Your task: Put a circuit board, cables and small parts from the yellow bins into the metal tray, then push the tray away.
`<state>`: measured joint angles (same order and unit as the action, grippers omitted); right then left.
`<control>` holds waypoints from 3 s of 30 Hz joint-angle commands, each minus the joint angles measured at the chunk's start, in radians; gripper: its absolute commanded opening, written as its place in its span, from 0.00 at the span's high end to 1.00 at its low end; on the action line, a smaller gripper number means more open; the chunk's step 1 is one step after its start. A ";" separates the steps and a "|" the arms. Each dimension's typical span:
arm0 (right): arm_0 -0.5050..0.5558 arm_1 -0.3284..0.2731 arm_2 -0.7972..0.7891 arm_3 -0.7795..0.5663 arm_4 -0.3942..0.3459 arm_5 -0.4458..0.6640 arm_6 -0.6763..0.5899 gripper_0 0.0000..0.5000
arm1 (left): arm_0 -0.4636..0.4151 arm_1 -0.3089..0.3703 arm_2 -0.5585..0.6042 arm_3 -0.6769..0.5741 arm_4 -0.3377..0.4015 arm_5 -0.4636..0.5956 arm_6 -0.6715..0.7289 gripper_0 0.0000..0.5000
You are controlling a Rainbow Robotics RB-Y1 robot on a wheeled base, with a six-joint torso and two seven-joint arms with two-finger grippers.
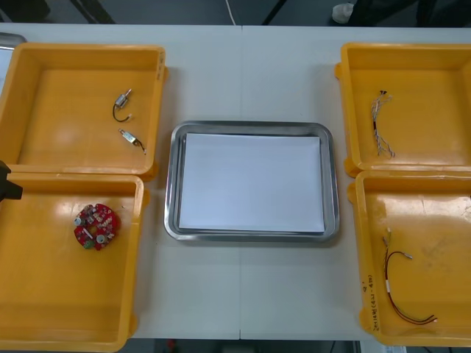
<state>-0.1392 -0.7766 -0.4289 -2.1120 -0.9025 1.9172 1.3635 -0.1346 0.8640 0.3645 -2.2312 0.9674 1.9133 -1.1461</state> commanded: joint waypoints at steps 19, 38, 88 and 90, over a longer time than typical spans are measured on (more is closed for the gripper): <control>0.010 -0.040 -0.008 -0.005 -0.007 0.003 -0.014 0.00 | 0.020 0.041 0.034 -0.028 0.005 0.007 -0.103 0.00; 0.010 -0.040 -0.008 -0.005 -0.007 0.003 -0.014 0.00 | 0.020 0.041 0.034 -0.028 0.005 0.007 -0.103 0.00; 0.010 -0.040 -0.008 -0.005 -0.007 0.003 -0.014 0.00 | 0.020 0.041 0.034 -0.028 0.005 0.007 -0.103 0.00; 0.010 -0.040 -0.008 -0.005 -0.007 0.003 -0.014 0.00 | 0.020 0.041 0.034 -0.028 0.005 0.007 -0.103 0.00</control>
<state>-0.1392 -0.7766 -0.4289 -2.1120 -0.9025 1.9172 1.3635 -0.1346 0.8640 0.3645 -2.2312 0.9674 1.9133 -1.1462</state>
